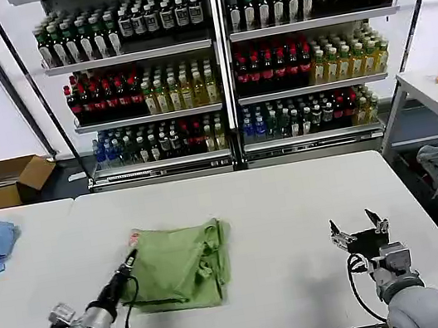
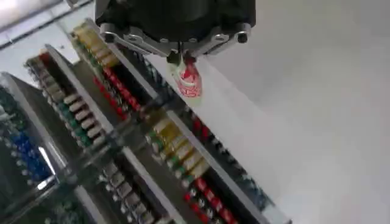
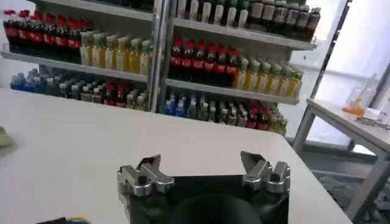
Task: Fold and organize the clothes.
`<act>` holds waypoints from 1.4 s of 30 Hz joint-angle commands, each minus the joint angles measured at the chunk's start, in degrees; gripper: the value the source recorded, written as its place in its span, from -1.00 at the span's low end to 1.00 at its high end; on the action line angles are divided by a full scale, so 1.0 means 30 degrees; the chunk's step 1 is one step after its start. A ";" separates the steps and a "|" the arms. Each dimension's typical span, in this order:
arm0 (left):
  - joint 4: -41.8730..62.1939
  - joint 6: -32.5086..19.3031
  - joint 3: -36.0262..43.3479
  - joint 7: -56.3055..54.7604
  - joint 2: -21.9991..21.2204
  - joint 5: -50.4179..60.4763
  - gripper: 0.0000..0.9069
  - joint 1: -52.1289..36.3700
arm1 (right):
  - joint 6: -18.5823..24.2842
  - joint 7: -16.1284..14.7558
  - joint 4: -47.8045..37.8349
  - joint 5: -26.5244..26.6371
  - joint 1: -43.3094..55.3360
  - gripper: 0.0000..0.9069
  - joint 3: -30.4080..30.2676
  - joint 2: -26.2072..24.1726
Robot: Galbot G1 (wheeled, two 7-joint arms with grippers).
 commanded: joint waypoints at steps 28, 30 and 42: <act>-0.3338 0.1354 1.0912 -0.0972 -0.0305 1.0772 -0.96 -0.3195 | 0.0189 -0.0086 -0.0147 -0.0228 0.0104 1.00 -0.0155 0.0703; -0.2835 0.1323 1.1259 -0.0990 -0.0764 1.0582 -0.96 -0.3867 | 0.0183 -0.0081 -0.0139 -0.0251 0.0159 1.00 -0.0240 0.0759; 0.0014 0.0437 1.2115 -0.0839 -0.2794 0.9125 1.00 -0.6591 | 0.0149 -0.0120 -0.0174 -0.0359 0.0560 1.00 -0.0747 0.0827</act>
